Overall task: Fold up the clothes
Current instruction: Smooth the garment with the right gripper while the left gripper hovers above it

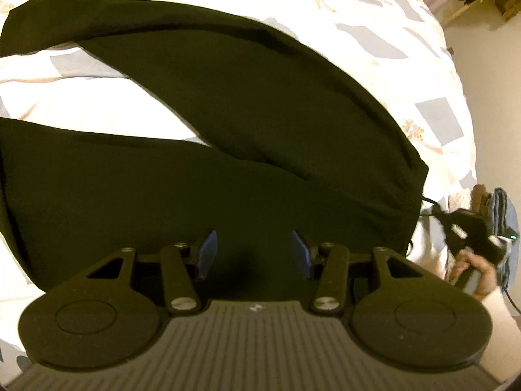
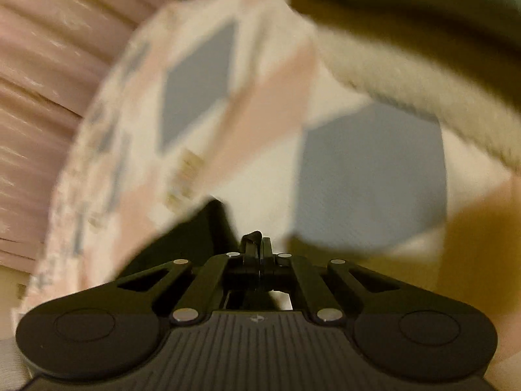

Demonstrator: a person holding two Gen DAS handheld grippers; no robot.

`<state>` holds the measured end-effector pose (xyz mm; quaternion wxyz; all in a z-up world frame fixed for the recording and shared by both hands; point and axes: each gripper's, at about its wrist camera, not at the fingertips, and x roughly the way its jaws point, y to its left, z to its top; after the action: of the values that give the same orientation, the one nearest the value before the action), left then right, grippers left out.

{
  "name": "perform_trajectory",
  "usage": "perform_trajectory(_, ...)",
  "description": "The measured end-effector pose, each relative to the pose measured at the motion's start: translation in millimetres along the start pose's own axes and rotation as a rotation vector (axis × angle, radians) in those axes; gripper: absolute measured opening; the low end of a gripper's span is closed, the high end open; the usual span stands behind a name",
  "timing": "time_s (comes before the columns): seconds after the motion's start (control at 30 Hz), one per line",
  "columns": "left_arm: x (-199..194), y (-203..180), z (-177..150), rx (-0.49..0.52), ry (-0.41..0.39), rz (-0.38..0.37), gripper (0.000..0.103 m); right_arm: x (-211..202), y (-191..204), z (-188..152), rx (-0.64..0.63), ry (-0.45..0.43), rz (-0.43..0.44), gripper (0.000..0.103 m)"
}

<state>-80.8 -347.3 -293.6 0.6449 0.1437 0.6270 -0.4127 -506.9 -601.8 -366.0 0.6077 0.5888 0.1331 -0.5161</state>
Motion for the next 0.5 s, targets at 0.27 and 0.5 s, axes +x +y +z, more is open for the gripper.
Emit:
perform_trajectory(0.27,-5.5,15.5,-6.6,-0.058,-0.025,-0.010,0.046,-35.5,26.5,13.9,0.119,-0.082,0.156,0.000)
perform_trajectory(0.5,-15.0,35.3,-10.8,-0.095,-0.046,-0.003,0.046,-81.7,100.7,-43.7,-0.547,-0.207,0.285,0.001)
